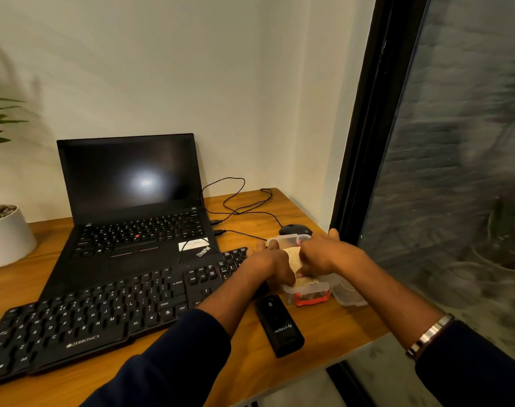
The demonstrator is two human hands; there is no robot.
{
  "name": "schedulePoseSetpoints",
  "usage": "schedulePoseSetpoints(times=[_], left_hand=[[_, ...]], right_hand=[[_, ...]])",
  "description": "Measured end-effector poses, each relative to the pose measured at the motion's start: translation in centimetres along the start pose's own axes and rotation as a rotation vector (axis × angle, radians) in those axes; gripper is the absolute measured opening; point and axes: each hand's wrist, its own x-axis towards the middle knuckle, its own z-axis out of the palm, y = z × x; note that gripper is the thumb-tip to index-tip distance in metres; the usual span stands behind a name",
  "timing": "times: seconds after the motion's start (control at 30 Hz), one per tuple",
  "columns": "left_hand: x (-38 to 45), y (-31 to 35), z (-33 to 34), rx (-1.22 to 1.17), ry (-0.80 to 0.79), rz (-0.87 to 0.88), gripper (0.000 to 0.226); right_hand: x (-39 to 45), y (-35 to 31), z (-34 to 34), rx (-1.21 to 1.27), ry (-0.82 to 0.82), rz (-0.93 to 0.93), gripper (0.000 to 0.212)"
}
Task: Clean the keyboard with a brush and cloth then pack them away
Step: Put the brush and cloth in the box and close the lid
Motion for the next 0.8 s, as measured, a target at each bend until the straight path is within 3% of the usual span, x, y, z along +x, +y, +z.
schedulePoseSetpoints(times=[0.13,0.43,0.6,0.8], left_hand=[[-0.1,0.0,0.2,-0.049,0.048,0.004,0.060],[-0.1,-0.1,0.6,-0.141,0.122,0.023,0.057],[-0.1,-1.9,0.9,-0.354,0.287,0.142,0.042],[-2.0,-4.2,2.7,-0.562,0.442,0.223,0.043]], right_hand=[[-1.0,0.1,-0.5,0.000,-0.142,0.059,0.050],[-1.5,-1.1,-0.1,0.031,-0.071,0.068,0.049],[-2.4,-1.4,-0.2,0.208,0.130,0.046,0.042],[-5.0,-3.8,0.4,0.401,0.320,-0.005,0.030]])
